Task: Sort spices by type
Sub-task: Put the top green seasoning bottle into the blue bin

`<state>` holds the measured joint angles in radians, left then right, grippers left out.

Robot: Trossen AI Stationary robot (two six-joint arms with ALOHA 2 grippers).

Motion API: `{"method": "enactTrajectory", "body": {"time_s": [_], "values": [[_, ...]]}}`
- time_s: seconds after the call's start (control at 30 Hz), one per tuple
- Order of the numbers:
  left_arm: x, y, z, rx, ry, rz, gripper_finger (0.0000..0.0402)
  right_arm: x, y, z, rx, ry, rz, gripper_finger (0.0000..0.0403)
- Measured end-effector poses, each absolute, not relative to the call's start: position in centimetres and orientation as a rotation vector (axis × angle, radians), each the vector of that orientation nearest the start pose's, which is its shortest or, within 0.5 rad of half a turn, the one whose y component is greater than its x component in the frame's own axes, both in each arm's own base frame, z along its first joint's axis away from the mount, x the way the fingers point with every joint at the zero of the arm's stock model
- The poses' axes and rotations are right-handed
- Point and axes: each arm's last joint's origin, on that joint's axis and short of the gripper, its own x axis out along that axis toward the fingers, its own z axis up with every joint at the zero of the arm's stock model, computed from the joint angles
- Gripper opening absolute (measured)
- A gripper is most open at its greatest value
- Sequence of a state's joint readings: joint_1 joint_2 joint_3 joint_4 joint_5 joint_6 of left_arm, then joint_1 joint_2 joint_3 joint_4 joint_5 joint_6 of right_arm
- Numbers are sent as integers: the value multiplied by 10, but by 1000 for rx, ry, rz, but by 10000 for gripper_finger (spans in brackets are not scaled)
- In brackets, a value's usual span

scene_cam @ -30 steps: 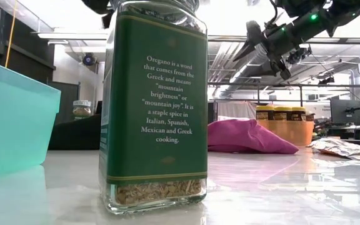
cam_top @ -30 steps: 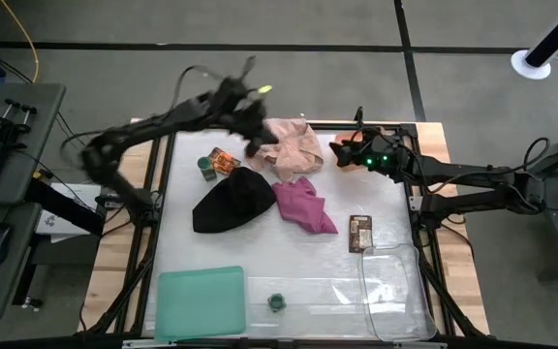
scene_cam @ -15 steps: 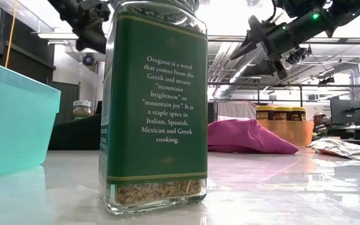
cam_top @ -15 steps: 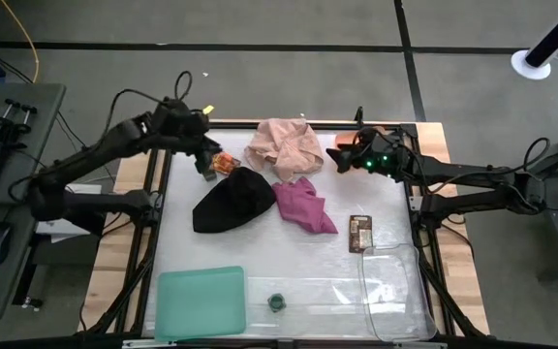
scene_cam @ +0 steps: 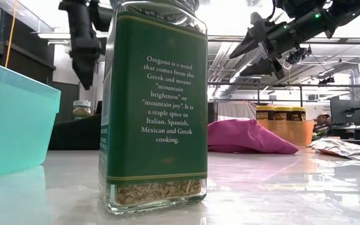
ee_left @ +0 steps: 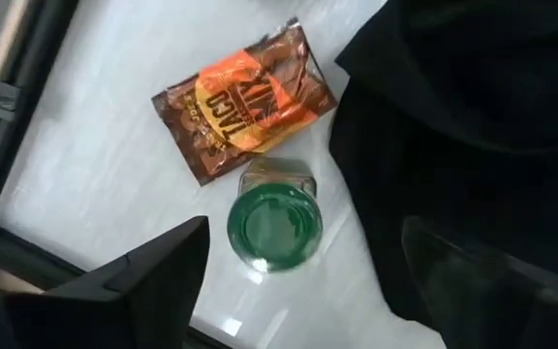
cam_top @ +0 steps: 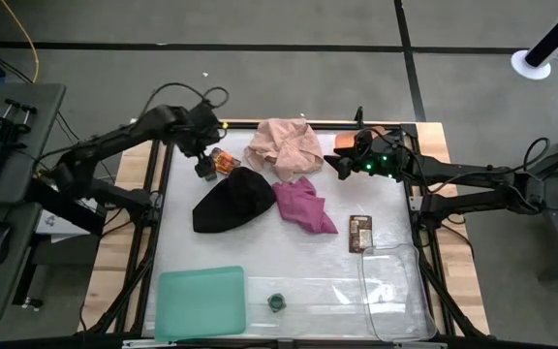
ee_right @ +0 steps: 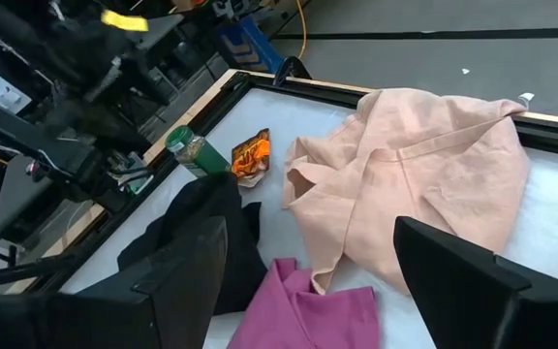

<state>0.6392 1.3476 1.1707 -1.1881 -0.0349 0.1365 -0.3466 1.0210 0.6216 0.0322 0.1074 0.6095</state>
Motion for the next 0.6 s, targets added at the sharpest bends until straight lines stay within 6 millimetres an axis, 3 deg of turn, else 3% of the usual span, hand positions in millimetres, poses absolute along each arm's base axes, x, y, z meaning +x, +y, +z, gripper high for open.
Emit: {"method": "enactTrajectory", "body": {"time_s": [0.4,0.6], "values": [[192,166,248,-347,1533,390,332,206,-78,252,676,235,-561,291],[195,167,232,-371,1569,325,332,205,-78,250,683,251,-568,291]]}}
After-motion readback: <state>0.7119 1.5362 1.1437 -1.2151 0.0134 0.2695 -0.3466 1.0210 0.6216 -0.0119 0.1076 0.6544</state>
